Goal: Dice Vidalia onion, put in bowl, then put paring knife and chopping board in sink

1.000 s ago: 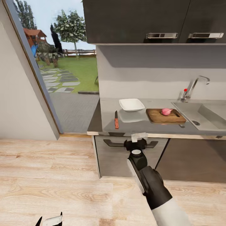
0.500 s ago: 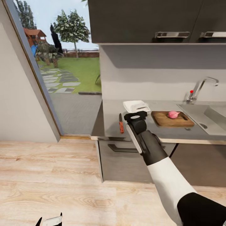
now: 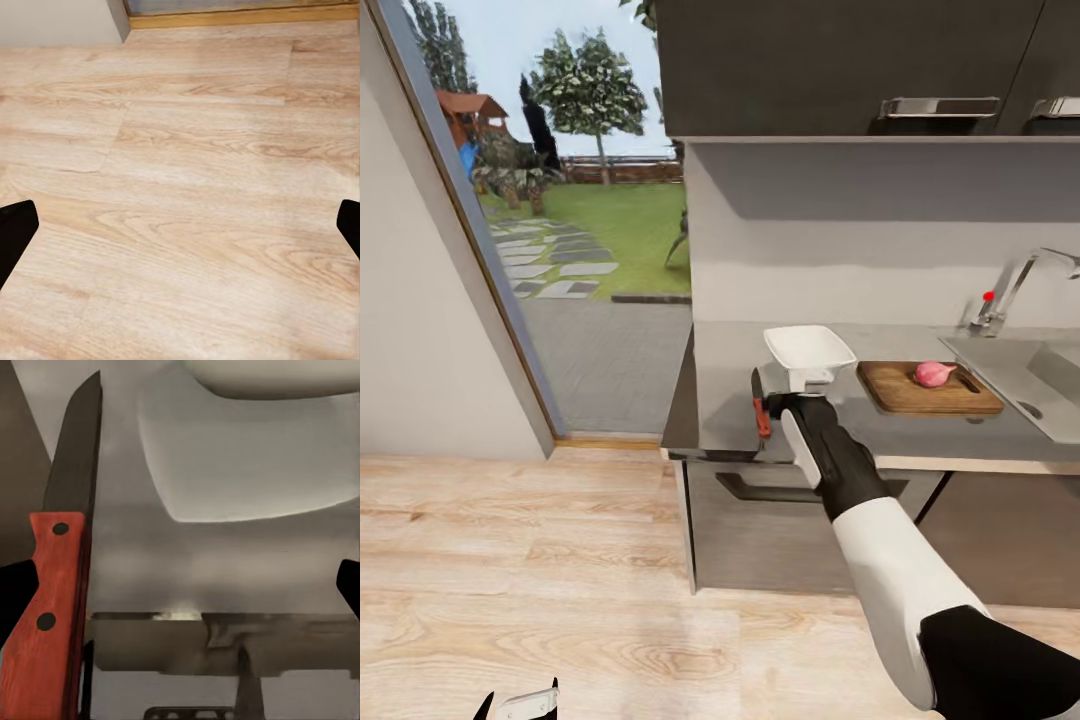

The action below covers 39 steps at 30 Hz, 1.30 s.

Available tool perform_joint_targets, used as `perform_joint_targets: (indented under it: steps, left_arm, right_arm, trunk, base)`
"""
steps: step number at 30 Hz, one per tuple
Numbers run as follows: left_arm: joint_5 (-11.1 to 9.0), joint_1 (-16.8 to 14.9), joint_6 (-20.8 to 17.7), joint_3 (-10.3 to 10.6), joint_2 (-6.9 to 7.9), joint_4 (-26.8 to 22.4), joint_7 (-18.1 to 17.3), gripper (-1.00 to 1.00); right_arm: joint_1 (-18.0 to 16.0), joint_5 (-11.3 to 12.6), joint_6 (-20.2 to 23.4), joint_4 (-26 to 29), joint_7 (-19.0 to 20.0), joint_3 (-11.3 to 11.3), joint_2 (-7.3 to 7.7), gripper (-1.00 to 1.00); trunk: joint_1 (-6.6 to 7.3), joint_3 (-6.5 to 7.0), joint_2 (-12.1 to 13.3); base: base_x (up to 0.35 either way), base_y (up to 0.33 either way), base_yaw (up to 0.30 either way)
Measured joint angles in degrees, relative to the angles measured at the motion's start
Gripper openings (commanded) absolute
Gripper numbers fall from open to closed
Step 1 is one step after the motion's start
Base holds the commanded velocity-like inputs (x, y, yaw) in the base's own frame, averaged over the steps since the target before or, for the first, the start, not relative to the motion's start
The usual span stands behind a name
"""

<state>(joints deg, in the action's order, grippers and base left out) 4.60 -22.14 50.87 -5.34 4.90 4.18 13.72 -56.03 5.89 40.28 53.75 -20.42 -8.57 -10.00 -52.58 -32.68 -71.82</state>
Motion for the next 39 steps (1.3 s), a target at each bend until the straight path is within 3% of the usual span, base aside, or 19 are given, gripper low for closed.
perform_joint_targets:
  steps: [10,18,33,39]
  left_arm:
    - [0.0,0.0,0.0,0.0,0.00,0.0,0.0,1.00]
    - [0.0,0.0,0.0,0.0,0.00,0.0,0.1,1.00]
    - [0.0,0.0,0.0,0.1,0.00,0.0,0.0,1.00]
    - [0.0,0.0,0.0,0.1,0.00,0.0,0.1,1.00]
  right_arm:
    - [0.0,0.1,-1.1,-1.6,0.1,0.0,0.00,1.00]
    - [0.0,-0.1,-1.1,-1.7,3.0,0.0,0.00,1.00]
    - [0.0,-0.3,-1.1,-1.9,3.1,0.0,0.00,1.00]
    - [0.0,-0.2,-4.0,-5.8,3.1,0.0,1.45,1.00]
  trunk:
    - [0.00,0.00,0.0]
    - [0.00,0.00,0.0]
    - [0.00,0.00,0.0]
    - [0.00,0.00,0.0]
  base:
    - [0.000,0.000,0.000]
    - [0.000,0.043,0.000]
    - [0.000,0.065,0.000]
    - [0.000,0.000,0.000]
